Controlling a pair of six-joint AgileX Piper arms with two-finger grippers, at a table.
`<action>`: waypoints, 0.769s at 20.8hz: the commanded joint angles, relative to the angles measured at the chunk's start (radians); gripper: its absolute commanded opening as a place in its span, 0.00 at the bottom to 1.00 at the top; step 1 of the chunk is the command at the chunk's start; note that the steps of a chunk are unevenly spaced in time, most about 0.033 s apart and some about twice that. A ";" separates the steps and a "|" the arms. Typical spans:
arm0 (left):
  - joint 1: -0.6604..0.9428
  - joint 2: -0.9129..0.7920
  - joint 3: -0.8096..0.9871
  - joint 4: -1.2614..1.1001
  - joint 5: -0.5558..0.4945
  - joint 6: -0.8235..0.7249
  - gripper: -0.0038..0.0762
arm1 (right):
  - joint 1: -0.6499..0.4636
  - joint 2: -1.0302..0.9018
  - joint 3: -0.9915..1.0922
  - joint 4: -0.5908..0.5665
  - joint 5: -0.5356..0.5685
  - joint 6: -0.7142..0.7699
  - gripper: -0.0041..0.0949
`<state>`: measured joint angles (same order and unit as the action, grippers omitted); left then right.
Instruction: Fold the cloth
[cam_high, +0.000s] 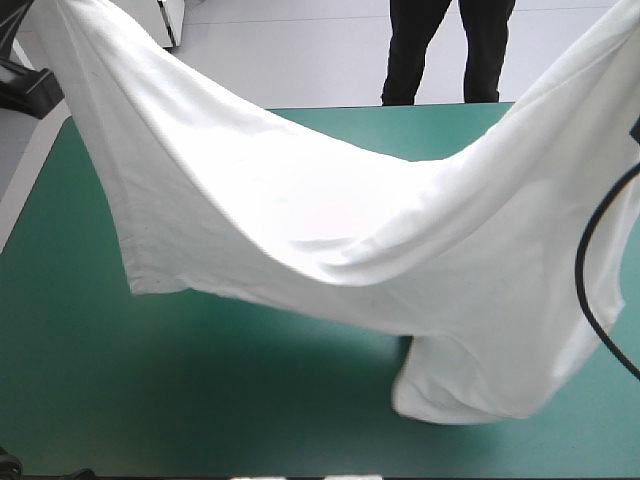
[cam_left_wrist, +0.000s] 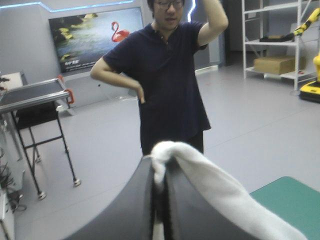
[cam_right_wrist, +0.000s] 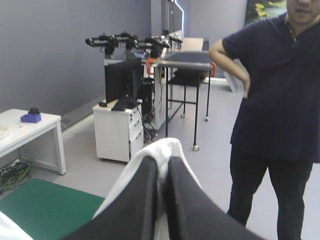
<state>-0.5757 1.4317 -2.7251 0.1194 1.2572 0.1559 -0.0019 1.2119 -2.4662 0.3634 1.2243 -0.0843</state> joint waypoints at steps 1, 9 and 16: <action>-0.002 -0.042 -0.038 -0.099 -0.195 0.024 0.02 | 0.001 -0.006 -0.086 0.046 -0.110 -0.011 0.03; -0.002 -0.071 -0.010 -0.057 -0.165 0.035 0.02 | 0.001 0.015 -0.116 0.029 -0.095 -0.011 0.03; -0.002 -0.016 0.329 0.203 -0.031 -0.045 0.02 | 0.001 0.152 -0.003 0.007 0.024 0.025 0.03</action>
<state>-0.5757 1.4113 -2.4751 0.2196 1.2597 0.1697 -0.0019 1.3356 -2.5098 0.3826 1.2509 -0.0664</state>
